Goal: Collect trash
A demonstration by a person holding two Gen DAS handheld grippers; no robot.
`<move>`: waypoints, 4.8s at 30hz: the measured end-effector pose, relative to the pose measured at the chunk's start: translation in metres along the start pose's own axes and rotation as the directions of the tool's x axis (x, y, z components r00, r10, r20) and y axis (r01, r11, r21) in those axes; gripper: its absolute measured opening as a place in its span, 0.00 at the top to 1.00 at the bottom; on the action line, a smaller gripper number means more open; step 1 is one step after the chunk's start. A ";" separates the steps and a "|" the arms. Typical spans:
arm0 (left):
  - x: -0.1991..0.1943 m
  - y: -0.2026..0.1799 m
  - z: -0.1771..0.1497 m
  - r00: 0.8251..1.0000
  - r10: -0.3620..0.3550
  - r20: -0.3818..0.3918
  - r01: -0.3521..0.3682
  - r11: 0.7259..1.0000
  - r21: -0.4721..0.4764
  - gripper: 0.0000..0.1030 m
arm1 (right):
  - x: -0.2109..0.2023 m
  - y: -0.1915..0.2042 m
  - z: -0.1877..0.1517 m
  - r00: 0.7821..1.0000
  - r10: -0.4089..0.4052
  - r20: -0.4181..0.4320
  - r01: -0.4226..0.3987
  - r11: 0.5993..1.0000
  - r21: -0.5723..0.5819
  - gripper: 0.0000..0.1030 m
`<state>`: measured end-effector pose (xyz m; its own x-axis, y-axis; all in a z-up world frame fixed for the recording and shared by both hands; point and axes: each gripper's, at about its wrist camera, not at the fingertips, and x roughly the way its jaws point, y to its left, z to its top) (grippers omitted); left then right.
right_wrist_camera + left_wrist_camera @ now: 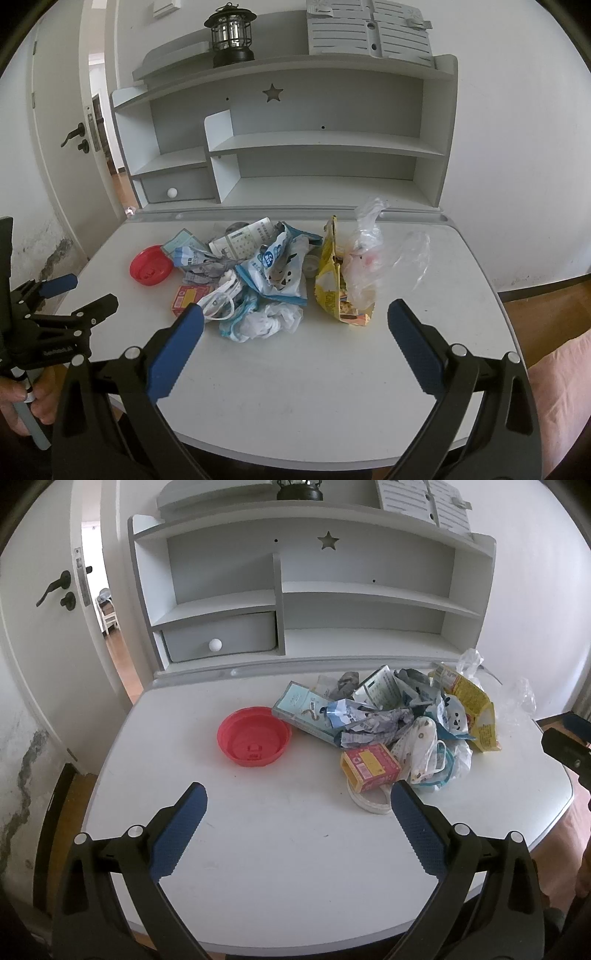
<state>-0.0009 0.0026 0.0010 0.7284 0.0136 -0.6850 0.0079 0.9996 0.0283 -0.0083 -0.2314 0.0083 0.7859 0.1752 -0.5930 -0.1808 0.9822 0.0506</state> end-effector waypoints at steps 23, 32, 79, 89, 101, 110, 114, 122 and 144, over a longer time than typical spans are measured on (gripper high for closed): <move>0.006 0.003 -0.003 1.000 0.004 -0.006 -0.004 1.000 -0.010 0.06 | -0.002 0.003 0.000 1.000 0.011 -0.005 -0.011 1.000 -0.009 0.07; 0.007 0.002 -0.003 1.000 0.005 -0.007 -0.005 1.000 -0.010 0.06 | -0.002 0.004 0.000 1.000 0.015 -0.005 -0.015 1.000 -0.011 0.07; 0.157 0.058 0.037 0.976 0.017 -0.216 -0.012 1.000 0.024 0.22 | 0.063 0.017 -0.004 0.978 0.135 -0.157 -0.140 0.990 -0.025 0.09; 0.097 0.068 0.020 0.988 -0.027 -0.151 0.032 0.999 0.033 0.22 | 0.106 0.067 0.021 0.964 0.129 -0.231 -0.146 0.987 -0.059 0.45; 0.042 0.057 0.021 0.994 -0.083 -0.074 0.087 0.995 0.054 0.22 | 0.076 0.061 0.047 0.967 0.227 -0.115 -0.228 0.974 0.008 0.86; 0.019 -0.033 0.035 0.971 -0.237 -0.042 0.240 0.961 0.139 0.22 | -0.018 -0.053 0.043 0.988 0.131 0.086 -0.143 0.977 0.160 0.86; 0.008 -0.106 0.036 0.933 -0.357 -0.053 0.359 0.905 0.229 0.22 | -0.056 -0.130 0.005 0.995 -0.041 0.086 0.016 0.960 0.278 0.86; -0.015 -0.295 0.000 0.757 -0.618 -0.212 0.639 0.636 0.432 0.22 | -0.104 -0.281 -0.138 0.926 -0.362 -0.110 0.360 0.755 0.549 0.86; 0.095 -0.578 -0.189 0.546 -0.491 -0.679 0.836 0.265 0.481 0.22 | -0.080 -0.425 -0.377 0.845 -0.209 -0.492 0.533 0.408 0.741 0.86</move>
<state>-0.0660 -0.5688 -0.2179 -0.0717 -0.4654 -0.8822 0.9403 0.2635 -0.2154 -0.2167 -0.6884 -0.2687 0.4109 -0.0904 -0.9072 0.7833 0.5442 0.3006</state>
